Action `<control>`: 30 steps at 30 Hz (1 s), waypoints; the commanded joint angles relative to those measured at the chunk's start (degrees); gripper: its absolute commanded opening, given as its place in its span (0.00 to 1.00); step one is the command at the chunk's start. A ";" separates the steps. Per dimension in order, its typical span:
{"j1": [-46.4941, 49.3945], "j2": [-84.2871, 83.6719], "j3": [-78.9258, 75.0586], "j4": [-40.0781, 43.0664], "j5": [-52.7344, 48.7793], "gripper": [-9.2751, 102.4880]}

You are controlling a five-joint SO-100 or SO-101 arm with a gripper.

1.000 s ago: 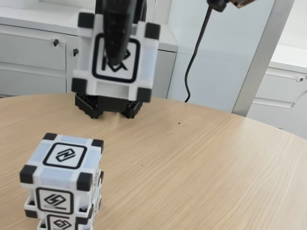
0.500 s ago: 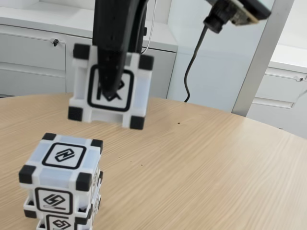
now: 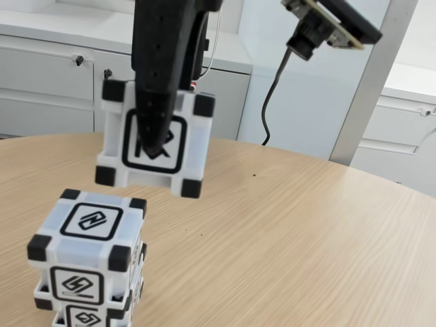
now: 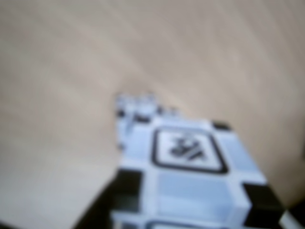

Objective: Stack cubes from left to right.

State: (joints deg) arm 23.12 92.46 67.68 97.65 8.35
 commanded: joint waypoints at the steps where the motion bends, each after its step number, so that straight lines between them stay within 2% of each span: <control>1: 0.70 0.18 -3.16 -0.53 -0.35 0.12; 19: 0.70 0.26 -3.16 -0.62 -0.44 0.12; 25: 7.21 0.26 -3.16 -1.41 -0.70 0.12; 30: 7.56 0.18 -2.55 -3.96 -0.88 0.12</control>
State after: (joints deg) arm 29.97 92.29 67.68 95.01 7.91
